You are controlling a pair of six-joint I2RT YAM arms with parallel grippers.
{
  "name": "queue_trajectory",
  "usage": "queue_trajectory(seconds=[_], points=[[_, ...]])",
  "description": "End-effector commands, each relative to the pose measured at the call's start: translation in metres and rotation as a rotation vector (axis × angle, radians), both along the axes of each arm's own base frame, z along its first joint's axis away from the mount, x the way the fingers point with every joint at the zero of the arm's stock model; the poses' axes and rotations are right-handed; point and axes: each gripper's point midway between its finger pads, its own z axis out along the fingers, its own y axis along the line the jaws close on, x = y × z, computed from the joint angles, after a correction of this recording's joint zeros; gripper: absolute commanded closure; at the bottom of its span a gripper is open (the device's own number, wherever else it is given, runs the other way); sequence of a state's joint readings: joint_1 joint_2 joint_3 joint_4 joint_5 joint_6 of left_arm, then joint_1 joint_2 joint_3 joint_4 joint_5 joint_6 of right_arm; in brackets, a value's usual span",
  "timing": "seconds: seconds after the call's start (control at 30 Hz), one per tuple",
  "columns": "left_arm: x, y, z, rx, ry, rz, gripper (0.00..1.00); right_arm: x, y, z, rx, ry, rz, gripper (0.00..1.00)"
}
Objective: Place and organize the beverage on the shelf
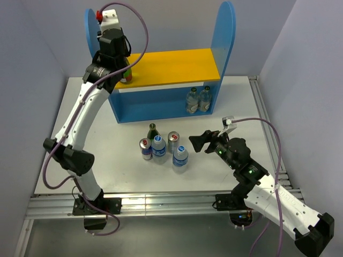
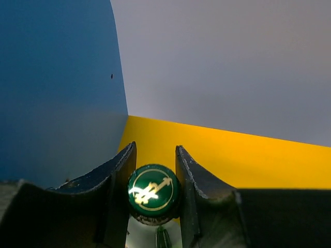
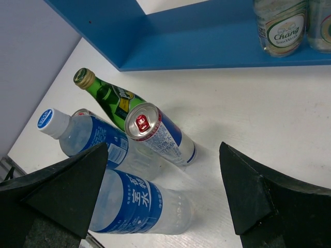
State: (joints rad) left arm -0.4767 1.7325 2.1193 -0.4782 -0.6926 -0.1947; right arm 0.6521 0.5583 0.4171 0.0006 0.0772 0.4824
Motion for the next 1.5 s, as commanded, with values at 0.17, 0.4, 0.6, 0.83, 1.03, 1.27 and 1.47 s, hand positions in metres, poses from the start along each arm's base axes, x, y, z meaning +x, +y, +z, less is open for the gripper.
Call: queue_trajectory(seconds=[0.17,0.4,0.6,0.83,1.03,1.27,1.47], points=[[0.018,0.02,0.056,-0.022,-0.177,0.03,1.0,-0.002,0.004,0.01,0.042,-0.036,0.019,0.05],[0.022,0.031,0.036,-0.009,-0.149,0.063,0.95,-0.001,0.004,0.007,0.037,-0.029,0.016,0.05],[0.014,0.032,0.027,-0.016,-0.137,0.051,0.01,-0.001,0.004,0.007,0.036,-0.027,0.014,0.05],[-0.024,0.03,0.034,-0.053,-0.145,0.019,0.01,0.0,0.002,0.007,0.031,-0.027,0.004,0.05],[-0.084,-0.01,0.005,-0.024,-0.084,-0.1,0.01,0.001,0.002,0.007,0.028,-0.027,-0.001,0.05],[-0.15,-0.042,-0.082,-0.038,0.048,-0.294,0.01,0.001,0.001,0.004,0.025,-0.014,-0.008,0.05],[-0.172,-0.049,-0.186,-0.085,0.161,-0.359,0.04,0.003,0.001,0.003,0.018,-0.01,-0.015,0.05]])
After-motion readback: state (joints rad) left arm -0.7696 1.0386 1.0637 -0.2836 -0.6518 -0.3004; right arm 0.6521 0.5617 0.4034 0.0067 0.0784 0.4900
